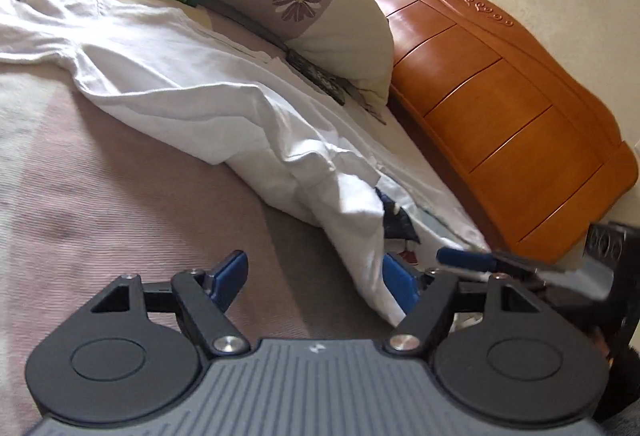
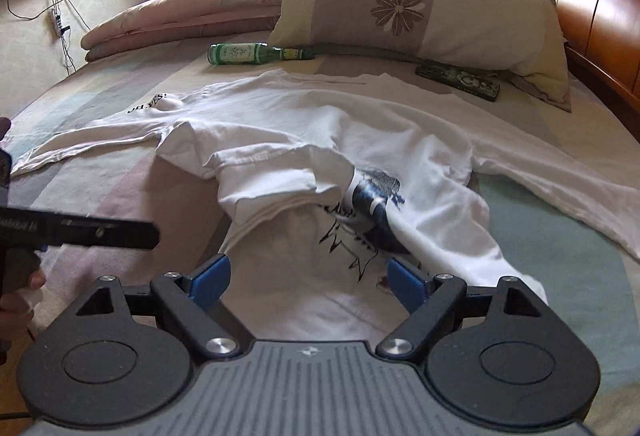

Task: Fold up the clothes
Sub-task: 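Grasp the shirt hem with the left gripper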

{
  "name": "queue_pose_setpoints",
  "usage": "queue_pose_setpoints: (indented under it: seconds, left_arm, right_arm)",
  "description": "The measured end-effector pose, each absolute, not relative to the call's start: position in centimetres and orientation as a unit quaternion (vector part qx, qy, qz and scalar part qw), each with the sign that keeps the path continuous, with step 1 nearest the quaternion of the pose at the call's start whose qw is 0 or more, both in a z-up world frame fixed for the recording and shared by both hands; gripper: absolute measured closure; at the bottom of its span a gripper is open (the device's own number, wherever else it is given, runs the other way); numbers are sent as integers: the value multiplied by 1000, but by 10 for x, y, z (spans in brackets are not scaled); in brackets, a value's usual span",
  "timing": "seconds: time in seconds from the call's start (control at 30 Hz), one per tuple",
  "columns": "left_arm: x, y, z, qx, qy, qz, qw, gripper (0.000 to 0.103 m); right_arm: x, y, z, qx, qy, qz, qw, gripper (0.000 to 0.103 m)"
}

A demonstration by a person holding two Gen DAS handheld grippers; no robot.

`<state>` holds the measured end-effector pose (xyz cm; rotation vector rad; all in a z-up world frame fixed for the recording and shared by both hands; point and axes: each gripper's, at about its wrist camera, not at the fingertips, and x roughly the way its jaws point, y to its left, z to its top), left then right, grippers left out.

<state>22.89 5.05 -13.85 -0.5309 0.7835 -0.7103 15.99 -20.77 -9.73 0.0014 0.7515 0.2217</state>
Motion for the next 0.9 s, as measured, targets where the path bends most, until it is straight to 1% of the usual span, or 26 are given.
queue_pose_setpoints:
  seconds: [0.27,0.37,0.57,0.73,0.77,0.83,0.87,0.9]
  left_arm:
    - [280,23,-151,-349,380,-369,773,30]
    - [285,27,-152,-394,369,-380,751,30]
    - [283,32,-153,-437,337,-390,737,30]
    - [294,17,-171,-460,371,-374,715,30]
    - [295,15,-174,-464,375,-368,713,32]
    - [295,13,-178,-465,381,-355,716,41]
    - [295,13,-179,-465,383,-348,718,51]
    - [295,12,-181,-465,386,-342,720,71]
  right_arm:
    - [151,-207,-97,11,379,128,916,14]
    - [148,-200,-100,-1,388,142,911,14]
    - [146,-198,-104,2,391,152,908,13]
    - [145,-206,-103,14,388,146,910,13]
    - [145,-207,-103,16,387,144,910,13]
    - [144,-208,-103,18,387,140,911,13]
    - [144,-209,-103,19,387,138,911,13]
    - [144,-209,-103,20,387,136,912,13]
